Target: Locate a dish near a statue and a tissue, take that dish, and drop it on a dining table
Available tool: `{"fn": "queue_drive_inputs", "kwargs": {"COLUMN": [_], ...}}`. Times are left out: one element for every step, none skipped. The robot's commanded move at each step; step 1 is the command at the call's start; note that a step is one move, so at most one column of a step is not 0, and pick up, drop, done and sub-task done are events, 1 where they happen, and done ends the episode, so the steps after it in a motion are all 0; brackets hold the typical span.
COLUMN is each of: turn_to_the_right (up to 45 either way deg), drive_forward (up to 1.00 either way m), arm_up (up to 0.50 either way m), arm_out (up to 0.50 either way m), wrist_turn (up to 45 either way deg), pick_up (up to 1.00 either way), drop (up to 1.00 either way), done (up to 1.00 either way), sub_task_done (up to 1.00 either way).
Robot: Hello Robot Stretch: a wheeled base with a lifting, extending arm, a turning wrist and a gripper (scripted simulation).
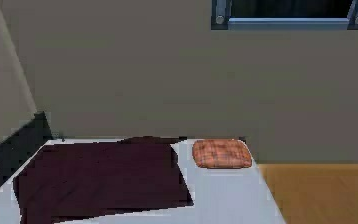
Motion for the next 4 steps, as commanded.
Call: {"fn": "queue_drive_inputs", "kwargs": {"turn_to_the_right": [45.0, 45.0, 45.0, 39.0], "drive_forward": [0.0, 0.0, 0.0, 0.0], "arm_up": [0.0, 0.0, 0.0, 0.0], "arm_out": [0.0, 0.0, 0.0, 0.0], "wrist_turn": [0.0, 0.0, 0.0, 0.0], "pick_up": [0.0, 0.0, 0.0, 0.0], "drop": [0.0, 0.0, 0.0, 0.0], "done": [0.0, 0.0, 0.0, 0.0], "sub_task_done": [0.0, 0.0, 0.0, 0.0]}}
